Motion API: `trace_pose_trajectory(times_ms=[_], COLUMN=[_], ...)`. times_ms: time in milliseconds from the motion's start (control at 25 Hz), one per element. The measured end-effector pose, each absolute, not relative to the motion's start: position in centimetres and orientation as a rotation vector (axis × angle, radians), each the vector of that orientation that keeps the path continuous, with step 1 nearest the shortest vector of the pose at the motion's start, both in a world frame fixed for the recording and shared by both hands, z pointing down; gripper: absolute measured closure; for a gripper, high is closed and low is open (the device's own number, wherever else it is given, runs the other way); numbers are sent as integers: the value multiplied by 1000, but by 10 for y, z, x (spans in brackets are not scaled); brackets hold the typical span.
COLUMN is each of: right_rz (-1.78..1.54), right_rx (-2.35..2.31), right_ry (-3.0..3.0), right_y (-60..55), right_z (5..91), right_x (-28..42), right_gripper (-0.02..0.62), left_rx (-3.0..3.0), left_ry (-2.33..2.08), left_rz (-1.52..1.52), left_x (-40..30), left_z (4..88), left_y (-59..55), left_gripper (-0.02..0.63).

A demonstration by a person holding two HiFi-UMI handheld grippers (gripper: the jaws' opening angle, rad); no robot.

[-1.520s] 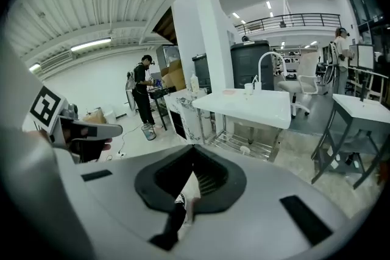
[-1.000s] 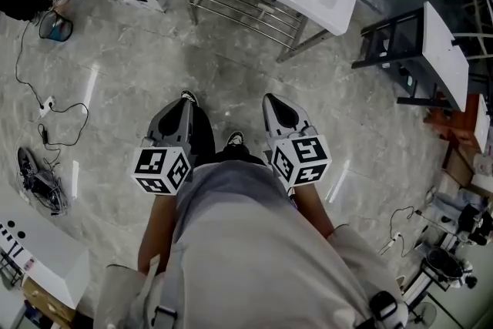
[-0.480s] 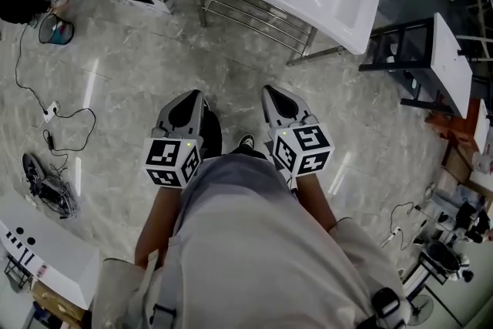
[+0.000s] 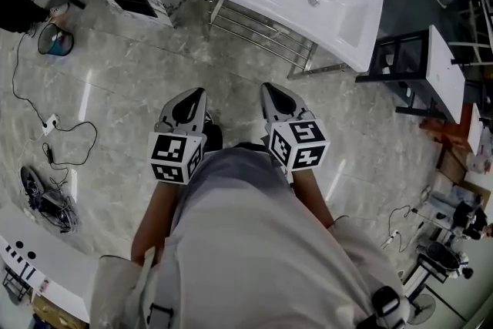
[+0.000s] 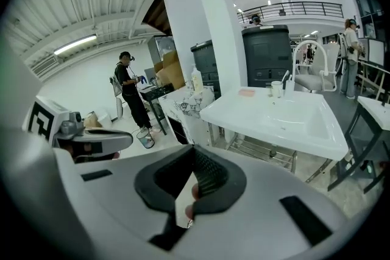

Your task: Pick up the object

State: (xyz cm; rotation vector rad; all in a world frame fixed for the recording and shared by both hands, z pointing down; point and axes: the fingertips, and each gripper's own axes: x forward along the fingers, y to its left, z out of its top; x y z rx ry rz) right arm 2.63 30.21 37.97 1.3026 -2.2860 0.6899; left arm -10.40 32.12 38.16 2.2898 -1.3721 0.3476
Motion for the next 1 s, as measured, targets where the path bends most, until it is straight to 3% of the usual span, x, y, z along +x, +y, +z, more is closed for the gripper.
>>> trace_pose_trajectory(times_ms=[1000], right_rz=[697], right_rx=[1281], right_ry=[-2265], right_y=[253], right_z=[386], right_x=[-31], right_gripper=[584], left_rx=[2252], left_ry=[-1339], left_rz=[369], left_x=[-166], left_z=[396], left_y=[271], left_gripper=[604])
